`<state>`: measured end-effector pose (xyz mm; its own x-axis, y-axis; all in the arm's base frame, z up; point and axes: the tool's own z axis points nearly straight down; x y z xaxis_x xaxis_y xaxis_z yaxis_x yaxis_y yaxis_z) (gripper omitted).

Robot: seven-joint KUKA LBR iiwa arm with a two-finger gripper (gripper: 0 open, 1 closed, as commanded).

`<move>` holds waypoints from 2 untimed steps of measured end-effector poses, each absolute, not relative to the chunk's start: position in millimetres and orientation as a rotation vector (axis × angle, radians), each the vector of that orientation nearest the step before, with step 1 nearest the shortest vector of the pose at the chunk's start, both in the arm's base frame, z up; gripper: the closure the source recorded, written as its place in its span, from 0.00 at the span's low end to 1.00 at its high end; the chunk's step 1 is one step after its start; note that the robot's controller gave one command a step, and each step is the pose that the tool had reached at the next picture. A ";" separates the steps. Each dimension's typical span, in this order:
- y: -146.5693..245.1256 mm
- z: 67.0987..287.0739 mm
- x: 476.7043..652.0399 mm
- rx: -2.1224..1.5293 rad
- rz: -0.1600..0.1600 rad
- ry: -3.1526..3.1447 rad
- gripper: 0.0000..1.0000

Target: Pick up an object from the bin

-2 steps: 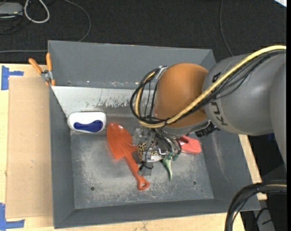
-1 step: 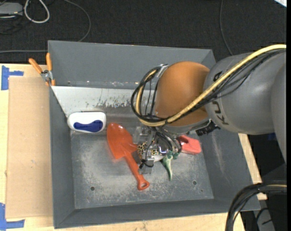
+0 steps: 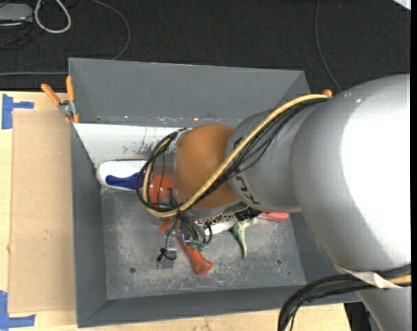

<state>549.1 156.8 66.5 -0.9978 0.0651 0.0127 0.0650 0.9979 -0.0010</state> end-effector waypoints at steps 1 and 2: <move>157.9 142.3 565.2 0.887 0.001 -3.015 0.00; 134.1 96.7 584.5 0.761 -0.002 -3.033 0.00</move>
Offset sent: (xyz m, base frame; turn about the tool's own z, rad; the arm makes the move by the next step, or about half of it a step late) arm 0.0362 -0.0220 0.0335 -0.5602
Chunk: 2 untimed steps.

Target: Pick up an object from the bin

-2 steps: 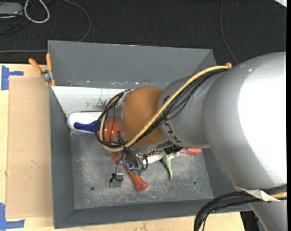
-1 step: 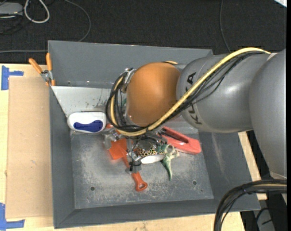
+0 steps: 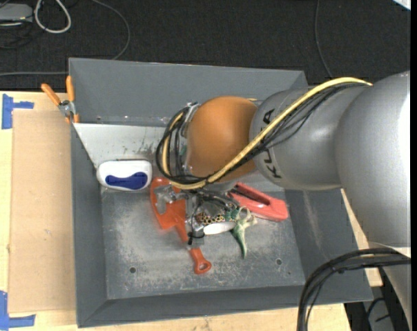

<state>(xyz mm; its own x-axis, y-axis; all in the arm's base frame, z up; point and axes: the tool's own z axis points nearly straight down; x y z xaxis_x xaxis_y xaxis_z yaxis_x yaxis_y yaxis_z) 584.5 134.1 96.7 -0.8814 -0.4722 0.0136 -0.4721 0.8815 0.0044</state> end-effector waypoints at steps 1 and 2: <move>132.8 71.3 615.3 1.602 -0.001 -2.713 0.00; 155.9 69.8 603.5 1.488 -0.011 -2.753 1.00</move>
Offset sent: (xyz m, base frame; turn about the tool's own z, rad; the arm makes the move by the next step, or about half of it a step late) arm 0.0192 0.0210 -0.0267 -0.5034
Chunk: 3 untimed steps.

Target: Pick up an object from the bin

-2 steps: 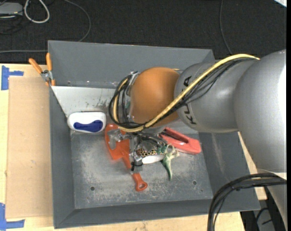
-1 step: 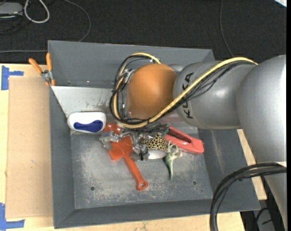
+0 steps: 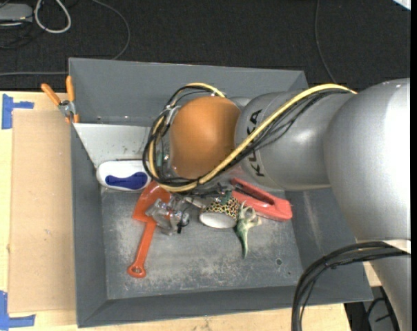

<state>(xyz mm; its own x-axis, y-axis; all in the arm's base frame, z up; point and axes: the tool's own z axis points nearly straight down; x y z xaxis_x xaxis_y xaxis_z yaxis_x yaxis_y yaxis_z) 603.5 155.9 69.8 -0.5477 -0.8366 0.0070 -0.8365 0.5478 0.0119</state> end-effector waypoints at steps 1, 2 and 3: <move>155.6 69.9 603.6 1.487 -0.011 -2.754 1.00; 156.0 85.2 602.9 1.483 -0.013 -2.755 1.00; 155.9 116.2 600.5 1.477 -0.016 -2.748 1.00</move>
Offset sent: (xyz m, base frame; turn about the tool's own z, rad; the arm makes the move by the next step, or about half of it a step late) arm 0.0001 -0.0002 0.0248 0.0007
